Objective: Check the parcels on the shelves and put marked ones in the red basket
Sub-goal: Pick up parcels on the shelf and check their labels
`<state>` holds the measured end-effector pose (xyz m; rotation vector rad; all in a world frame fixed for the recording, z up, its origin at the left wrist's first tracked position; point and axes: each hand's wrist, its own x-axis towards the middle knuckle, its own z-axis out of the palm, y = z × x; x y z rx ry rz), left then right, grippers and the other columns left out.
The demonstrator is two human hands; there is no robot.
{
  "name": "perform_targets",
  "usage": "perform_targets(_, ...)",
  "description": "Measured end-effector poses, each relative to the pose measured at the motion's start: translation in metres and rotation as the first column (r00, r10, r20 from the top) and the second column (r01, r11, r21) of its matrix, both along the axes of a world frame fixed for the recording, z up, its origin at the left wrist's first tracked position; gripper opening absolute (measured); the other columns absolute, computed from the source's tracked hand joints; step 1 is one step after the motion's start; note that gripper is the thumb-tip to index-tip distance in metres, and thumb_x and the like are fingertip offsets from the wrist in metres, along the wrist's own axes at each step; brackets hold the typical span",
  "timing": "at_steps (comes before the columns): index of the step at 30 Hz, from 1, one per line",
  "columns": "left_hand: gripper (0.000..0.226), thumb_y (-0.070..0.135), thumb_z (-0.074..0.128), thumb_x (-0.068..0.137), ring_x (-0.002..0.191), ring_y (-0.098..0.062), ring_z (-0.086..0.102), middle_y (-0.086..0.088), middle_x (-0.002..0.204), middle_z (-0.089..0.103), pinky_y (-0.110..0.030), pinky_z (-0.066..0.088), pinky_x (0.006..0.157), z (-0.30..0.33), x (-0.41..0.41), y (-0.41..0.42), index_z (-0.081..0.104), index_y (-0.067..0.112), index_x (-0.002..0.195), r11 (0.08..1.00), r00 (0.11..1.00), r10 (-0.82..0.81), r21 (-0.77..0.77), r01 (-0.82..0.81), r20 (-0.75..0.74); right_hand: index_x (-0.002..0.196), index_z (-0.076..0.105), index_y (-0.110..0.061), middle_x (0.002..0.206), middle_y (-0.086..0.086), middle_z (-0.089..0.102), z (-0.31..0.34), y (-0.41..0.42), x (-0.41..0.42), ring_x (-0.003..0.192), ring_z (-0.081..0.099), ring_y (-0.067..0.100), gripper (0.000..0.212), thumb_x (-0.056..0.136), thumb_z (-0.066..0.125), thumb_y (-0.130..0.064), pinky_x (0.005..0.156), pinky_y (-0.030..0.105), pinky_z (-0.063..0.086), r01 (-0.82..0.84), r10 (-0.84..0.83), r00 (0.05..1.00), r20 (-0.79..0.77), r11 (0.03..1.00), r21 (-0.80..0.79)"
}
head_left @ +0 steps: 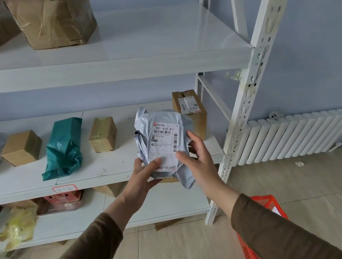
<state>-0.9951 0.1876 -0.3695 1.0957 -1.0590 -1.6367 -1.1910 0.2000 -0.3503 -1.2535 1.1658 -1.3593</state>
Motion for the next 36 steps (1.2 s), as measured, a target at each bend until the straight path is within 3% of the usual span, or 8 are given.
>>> perform_targets(6,0.073,0.041,0.077,0.082,0.12,-0.021,0.067,-0.003,0.135,0.067,-0.044,0.054,0.102,-0.012,0.006,-0.024,0.044,0.016,0.141,0.987,0.989,0.135,0.091,-0.129,-0.058,0.149,0.037,-0.041,0.141,-0.01,0.057,-0.01,-0.027,0.01,0.123,0.061,0.008,0.072,0.091,0.077,-0.028,0.1,0.032,0.053,0.028,-0.054,0.989,0.134,0.982,0.187)
perform_targets(10,0.065,0.036,0.075,0.091,0.122,-0.024,0.065,-0.005,0.136,0.063,-0.045,0.054,0.104,-0.025,0.009,-0.053,0.041,0.015,0.143,0.962,0.977,0.204,0.199,-0.188,-0.06,0.142,0.046,-0.041,0.141,-0.005,0.06,-0.025,-0.048,0.023,0.124,0.062,0.023,0.088,0.065,0.085,-0.058,0.109,0.05,0.048,-0.027,0.0,0.998,0.062,0.899,0.437)
perform_targets(16,0.061,0.041,0.072,0.091,0.124,-0.023,0.061,-0.003,0.136,0.061,-0.045,0.044,0.112,-0.027,0.019,-0.106,0.047,0.019,0.143,0.941,0.983,0.18,0.295,-0.165,-0.025,0.119,0.065,-0.031,0.122,0.001,0.072,-0.041,-0.102,0.046,0.113,0.065,0.025,0.022,0.098,0.066,-0.033,0.095,0.041,0.05,-0.005,-0.015,0.999,0.032,0.841,0.541)
perform_targets(21,0.014,0.03,0.065,0.094,0.107,-0.019,0.058,0.0,0.114,0.063,-0.041,0.035,0.113,-0.018,0.037,-0.164,0.064,0.024,0.106,0.927,0.99,0.129,0.346,-0.141,0.058,0.123,0.063,-0.016,0.121,0.01,0.071,-0.053,-0.171,0.066,0.106,0.067,0.029,0.031,0.094,0.068,-0.022,0.083,0.035,0.05,0.146,-0.137,0.989,-0.059,0.81,0.569)
perform_targets(24,0.009,0.025,0.068,0.095,0.099,-0.015,0.06,0.004,0.104,0.066,-0.034,0.042,0.103,-0.018,0.042,-0.199,0.063,0.022,0.102,0.927,0.989,0.129,0.347,-0.145,0.07,0.102,0.062,-0.016,0.095,0.008,0.066,-0.056,-0.2,0.077,0.081,0.062,0.025,0.008,0.095,0.066,-0.016,0.064,0.029,0.044,0.207,-0.196,0.977,-0.081,0.793,0.573)
perform_targets(28,0.03,0.023,0.071,0.095,0.094,-0.009,0.061,0.004,0.106,0.068,-0.028,0.043,0.088,-0.02,0.044,-0.235,0.06,0.015,0.122,0.935,0.993,0.08,0.339,-0.104,0.084,0.12,0.058,-0.017,0.115,0.005,0.067,-0.059,-0.228,0.088,0.108,0.064,0.027,0.028,0.094,0.066,-0.012,0.098,0.04,0.051,0.241,-0.26,0.965,-0.041,0.813,0.53)
perform_targets(34,0.037,0.028,0.074,0.094,0.104,-0.016,0.058,0.005,0.107,0.064,-0.035,0.033,0.102,-0.029,0.049,-0.258,0.054,0.017,0.123,0.925,0.994,0.001,0.378,-0.044,0.112,0.146,0.046,-0.011,0.134,0.005,0.059,-0.063,-0.243,0.101,0.128,0.057,0.029,0.054,0.095,0.064,-0.014,0.101,0.035,0.045,0.371,-0.313,0.929,-0.2,0.787,0.493)
perform_targets(36,0.043,0.037,0.078,0.091,0.102,-0.013,0.058,0.006,0.109,0.066,-0.035,0.032,0.098,-0.029,0.055,-0.258,0.055,0.017,0.121,0.94,0.991,-0.029,0.342,-0.018,0.132,0.154,0.034,-0.01,0.146,0.006,0.051,-0.059,-0.243,0.106,0.139,0.048,0.028,0.067,0.095,0.065,-0.011,0.111,0.038,0.043,0.479,-0.379,0.871,-0.312,0.797,0.369)
